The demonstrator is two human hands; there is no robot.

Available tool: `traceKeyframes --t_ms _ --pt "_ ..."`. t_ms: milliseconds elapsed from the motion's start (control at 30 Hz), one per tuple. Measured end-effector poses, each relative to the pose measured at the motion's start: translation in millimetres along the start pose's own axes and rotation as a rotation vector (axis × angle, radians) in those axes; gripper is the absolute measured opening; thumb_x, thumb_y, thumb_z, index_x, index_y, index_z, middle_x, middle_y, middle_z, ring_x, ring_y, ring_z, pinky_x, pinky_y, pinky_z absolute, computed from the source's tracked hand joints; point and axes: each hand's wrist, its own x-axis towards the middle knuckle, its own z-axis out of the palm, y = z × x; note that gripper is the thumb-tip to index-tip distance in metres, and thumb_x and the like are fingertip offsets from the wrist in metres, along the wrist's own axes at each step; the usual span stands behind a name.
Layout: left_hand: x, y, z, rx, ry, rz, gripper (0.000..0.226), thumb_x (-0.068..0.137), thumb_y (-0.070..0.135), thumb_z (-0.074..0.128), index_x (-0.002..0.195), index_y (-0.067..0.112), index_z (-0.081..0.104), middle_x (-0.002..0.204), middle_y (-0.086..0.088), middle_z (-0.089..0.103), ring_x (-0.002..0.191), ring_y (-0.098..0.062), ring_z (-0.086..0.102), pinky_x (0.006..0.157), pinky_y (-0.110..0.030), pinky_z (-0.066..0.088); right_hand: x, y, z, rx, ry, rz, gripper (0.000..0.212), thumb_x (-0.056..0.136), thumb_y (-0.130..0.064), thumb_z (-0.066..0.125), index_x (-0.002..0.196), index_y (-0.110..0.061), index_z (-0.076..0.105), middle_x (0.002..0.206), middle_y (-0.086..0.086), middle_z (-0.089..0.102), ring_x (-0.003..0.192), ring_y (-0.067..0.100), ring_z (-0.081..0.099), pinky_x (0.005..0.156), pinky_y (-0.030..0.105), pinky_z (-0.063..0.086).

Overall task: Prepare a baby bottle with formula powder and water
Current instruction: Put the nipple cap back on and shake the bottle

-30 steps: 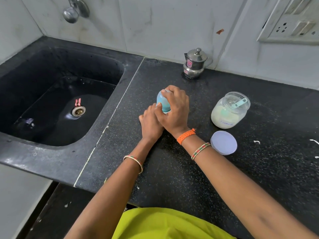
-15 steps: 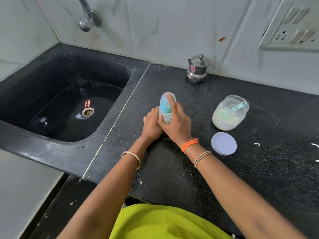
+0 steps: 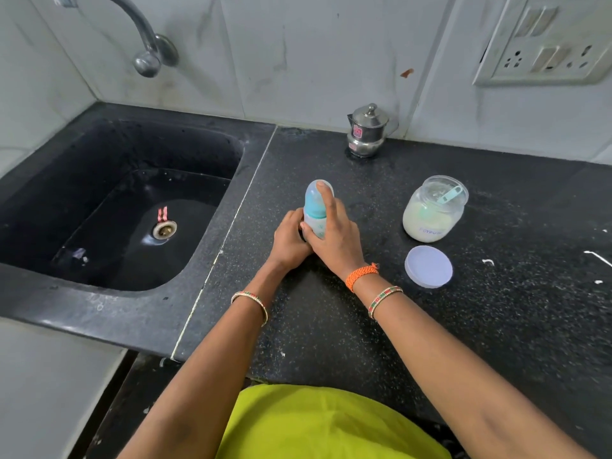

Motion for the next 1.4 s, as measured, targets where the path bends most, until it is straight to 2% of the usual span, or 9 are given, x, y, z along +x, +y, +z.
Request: traceKeyframes --t_ms 200,333,500,633,767,900,1000,1133,1400 --pt "6 6 -21 -0.19 -0.231 -0.082 0.052 0.072 0.005 0.067 0.121 0.011 0.051 0.105 -0.004 0.058 0.094 -0.015 0.057 0.08 -0.027 0.05 10 0 -1 0.136 -0.001 0.101 0.088 0.082 -0.025 0.069 0.142 -0.039 0.007 0.132 0.011 0.051 0.11 0.03 0.059 0.087 0.043 0.052" --pt "21 5 -56 -0.555 -0.219 -0.214 0.046 0.084 -0.014 0.043 0.119 0.013 0.053 0.102 0.002 0.063 0.083 -0.011 0.058 0.072 -0.026 0.051 39 26 -28 1.009 0.002 0.69 0.079 0.079 -0.019 0.075 0.138 -0.031 0.025 0.127 0.006 0.05 0.109 0.035 0.06 0.06 0.052 0.058" --pt "42 15 -68 -0.732 0.034 -0.196 0.036 0.09 -0.007 0.039 0.102 0.021 0.059 0.099 0.006 0.064 0.076 -0.011 0.056 0.069 -0.028 0.047 71 17 -76 1.327 0.816 0.524 0.088 0.079 -0.014 0.074 0.142 -0.035 0.017 0.139 0.006 0.038 0.116 0.03 0.054 0.057 0.057 0.057" --pt "67 47 -61 -0.792 0.029 -0.149 0.034 0.09 -0.006 0.041 0.099 0.02 0.061 0.097 0.004 0.065 0.073 -0.011 0.058 0.067 -0.03 0.049 83 -13 -97 1.122 0.365 0.252 0.089 0.075 -0.018 0.078 0.141 -0.04 0.023 0.135 0.006 0.05 0.111 0.025 0.062 0.071 0.065 0.054" --pt "79 70 -53 -0.852 0.002 -0.107 0.03 0.091 -0.004 0.043 0.101 0.017 0.061 0.093 0.004 0.066 0.071 -0.012 0.061 0.065 -0.03 0.051 100 -31 -110 1.305 0.582 0.225 0.088 0.081 -0.015 0.074 0.142 -0.037 0.015 0.135 0.008 0.051 0.1 0.017 0.066 0.066 0.055 0.058" --pt "80 73 -48 -0.807 -0.095 -0.096 0.02 0.09 0.01 0.054 0.11 0.008 0.058 0.097 -0.01 0.068 0.083 -0.024 0.065 0.066 -0.032 0.056 100 -35 -112 0.959 0.282 0.023 0.099 0.069 -0.014 0.081 0.146 -0.024 0.021 0.141 0.018 0.044 0.094 0.011 0.065 0.072 0.027 0.056" --pt "79 75 -53 -0.906 -0.046 -0.117 0.024 0.093 -0.001 0.044 0.099 0.015 0.06 0.088 0.0 0.065 0.07 -0.014 0.059 0.057 -0.027 0.054 105 -31 -110 1.087 0.558 0.06 0.095 0.075 -0.012 0.077 0.146 -0.022 0.015 0.133 0.002 0.045 0.1 0.01 0.061 0.073 0.027 0.056" --pt "69 76 -61 -0.879 -0.175 -0.175 0.017 0.099 0.016 0.041 0.103 0.012 0.057 0.1 -0.014 0.064 0.076 -0.02 0.066 0.057 -0.032 0.058 99 -21 -101 0.785 0.127 -0.066 0.096 0.07 -0.01 0.081 0.145 -0.027 0.024 0.131 -0.013 0.046 0.098 0.007 0.062 0.076 0.028 0.055" --pt "54 88 -69 -1.169 -0.603 -0.267 0.054 0.094 0.051 0.031 0.122 0.011 0.052 0.098 -0.014 0.062 0.066 -0.015 0.064 0.059 -0.023 0.059 95 -11 -100 0.808 -0.095 -0.031 0.099 0.08 -0.002 0.068 0.148 -0.041 0.008 0.144 -0.007 0.036 0.126 0.023 0.05 0.101 0.041 0.048"
